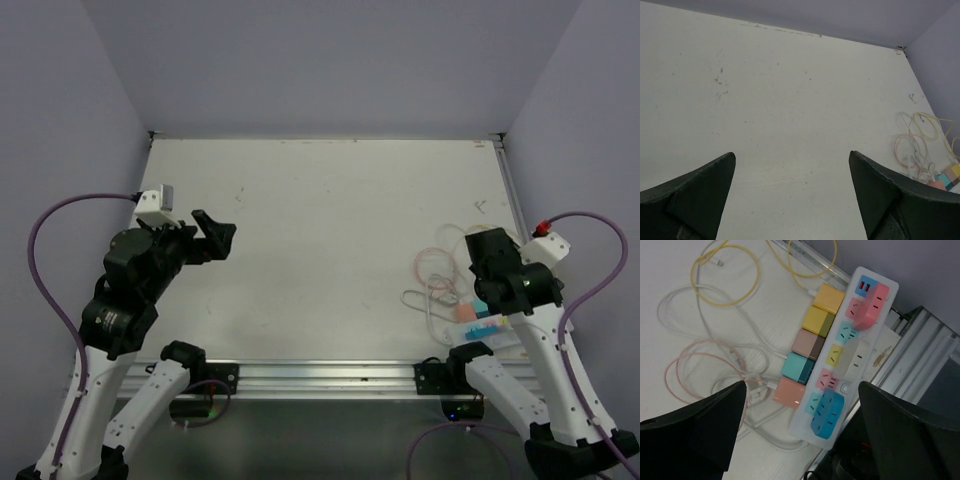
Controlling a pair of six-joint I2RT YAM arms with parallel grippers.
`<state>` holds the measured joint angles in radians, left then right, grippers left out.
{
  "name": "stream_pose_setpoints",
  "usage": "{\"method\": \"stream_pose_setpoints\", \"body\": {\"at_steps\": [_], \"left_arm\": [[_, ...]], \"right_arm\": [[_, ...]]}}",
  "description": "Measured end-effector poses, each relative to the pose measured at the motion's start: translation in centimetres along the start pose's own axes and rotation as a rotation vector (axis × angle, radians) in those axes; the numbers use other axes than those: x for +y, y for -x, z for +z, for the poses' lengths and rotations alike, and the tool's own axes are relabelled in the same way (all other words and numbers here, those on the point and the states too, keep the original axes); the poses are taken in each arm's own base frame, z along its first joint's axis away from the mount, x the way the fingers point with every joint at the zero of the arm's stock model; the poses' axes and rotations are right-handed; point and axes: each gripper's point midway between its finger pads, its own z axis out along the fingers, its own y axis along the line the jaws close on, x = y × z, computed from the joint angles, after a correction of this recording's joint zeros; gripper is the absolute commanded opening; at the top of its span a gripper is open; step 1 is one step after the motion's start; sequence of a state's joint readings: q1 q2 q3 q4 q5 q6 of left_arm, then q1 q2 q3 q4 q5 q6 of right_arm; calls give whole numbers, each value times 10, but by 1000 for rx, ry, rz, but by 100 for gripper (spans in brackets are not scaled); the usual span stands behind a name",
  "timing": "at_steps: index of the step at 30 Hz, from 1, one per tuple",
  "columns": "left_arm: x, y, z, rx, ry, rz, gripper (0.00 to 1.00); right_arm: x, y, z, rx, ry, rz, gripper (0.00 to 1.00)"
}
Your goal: Pull the plug off the socket
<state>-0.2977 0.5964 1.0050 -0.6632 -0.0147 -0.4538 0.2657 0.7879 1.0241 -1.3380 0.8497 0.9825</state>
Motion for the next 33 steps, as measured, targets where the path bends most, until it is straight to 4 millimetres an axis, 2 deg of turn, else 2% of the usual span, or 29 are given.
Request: {"method": "stream_pose_setpoints", "body": {"at_steps": [7,15,18,22,28,33], "left_arm": [[4,-18,20,19,-15,9,100],[18,-54,36,59,-9,28,100],[21,-62,38,66,-10,28,100],[23,-67,40,70,-11,28,100],[22,-66,40,62,-15,30,99],[22,-67,40,62,-15,30,100]], "right_arm": [[-13,-22,30,81,-212,8,99],[-58,-66,61,269,-434,110,99],[-68,-73,68,331,-471,168,99],[-65,-80,80,391,-467,224,99],[-63,-111,97,501,-448,325,99],[-60,-113,104,500,-425,368,99]]}}
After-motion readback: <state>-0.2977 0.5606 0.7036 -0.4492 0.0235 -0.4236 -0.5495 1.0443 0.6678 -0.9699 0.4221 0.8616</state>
